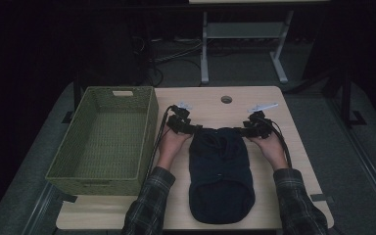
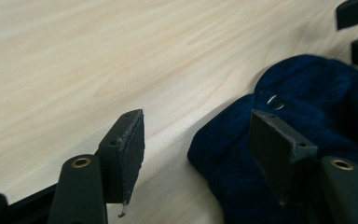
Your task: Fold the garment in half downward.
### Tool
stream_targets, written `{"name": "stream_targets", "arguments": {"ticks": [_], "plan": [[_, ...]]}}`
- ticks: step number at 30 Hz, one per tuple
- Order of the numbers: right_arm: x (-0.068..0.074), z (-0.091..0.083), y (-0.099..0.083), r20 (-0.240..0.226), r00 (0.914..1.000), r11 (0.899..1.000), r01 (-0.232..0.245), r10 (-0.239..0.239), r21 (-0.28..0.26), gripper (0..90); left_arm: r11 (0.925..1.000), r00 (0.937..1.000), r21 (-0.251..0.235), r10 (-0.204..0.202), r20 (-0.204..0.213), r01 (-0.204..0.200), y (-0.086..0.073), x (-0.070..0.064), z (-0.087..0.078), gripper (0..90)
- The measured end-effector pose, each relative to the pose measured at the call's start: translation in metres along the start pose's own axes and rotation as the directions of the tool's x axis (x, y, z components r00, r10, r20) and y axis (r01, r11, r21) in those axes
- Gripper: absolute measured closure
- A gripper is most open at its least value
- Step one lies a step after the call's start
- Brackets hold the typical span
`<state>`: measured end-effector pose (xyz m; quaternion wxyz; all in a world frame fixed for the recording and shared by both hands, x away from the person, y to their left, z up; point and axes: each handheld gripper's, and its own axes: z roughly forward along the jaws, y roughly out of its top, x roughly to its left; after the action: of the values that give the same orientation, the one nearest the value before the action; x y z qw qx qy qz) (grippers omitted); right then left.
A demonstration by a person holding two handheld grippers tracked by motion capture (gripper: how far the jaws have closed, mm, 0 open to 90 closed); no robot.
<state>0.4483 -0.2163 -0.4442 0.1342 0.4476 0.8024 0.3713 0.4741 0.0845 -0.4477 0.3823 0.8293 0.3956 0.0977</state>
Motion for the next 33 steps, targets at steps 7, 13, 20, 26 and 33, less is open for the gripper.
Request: {"name": "stream_targets", "arguments": {"ticks": [7,13,20,26,33], "plan": [[-0.007,0.006,-0.002,0.032,0.9991,0.999,-0.028,0.028,-0.023,43.6,0.9985,1.0,0.055,0.005,0.002,-0.005,-0.01,0.0,0.015,34.6],[-0.009,0.016,-0.004,0.018,0.9988,0.999,-0.045,0.045,-0.031,43.8,0.9977,0.9992,0.055,0.04,-0.008,-0.04,-0.012,0.0,0.017,33.6],[-0.004,0.029,-0.006,0.007,0.9997,1.0,-0.024,0.024,0.006,45.8,0.9975,0.9988,0.052,0.048,-0.01,-0.047,-0.012,-0.001,0.017,33.8],[-0.006,0.031,-0.009,-0.062,0.9968,0.998,-0.047,0.049,0.034,59.7,0.9976,0.9987,0.047,0.051,-0.001,-0.051,-0.013,-0.001,0.017,37.7],[0.003,0.031,-0.006,-0.057,0.9982,0.998,-0.015,0.019,0.068,74.6,0.9971,0.9957,0.057,0.045,0.081,-0.05,-0.012,-0.002,0.016,64.3]]}}
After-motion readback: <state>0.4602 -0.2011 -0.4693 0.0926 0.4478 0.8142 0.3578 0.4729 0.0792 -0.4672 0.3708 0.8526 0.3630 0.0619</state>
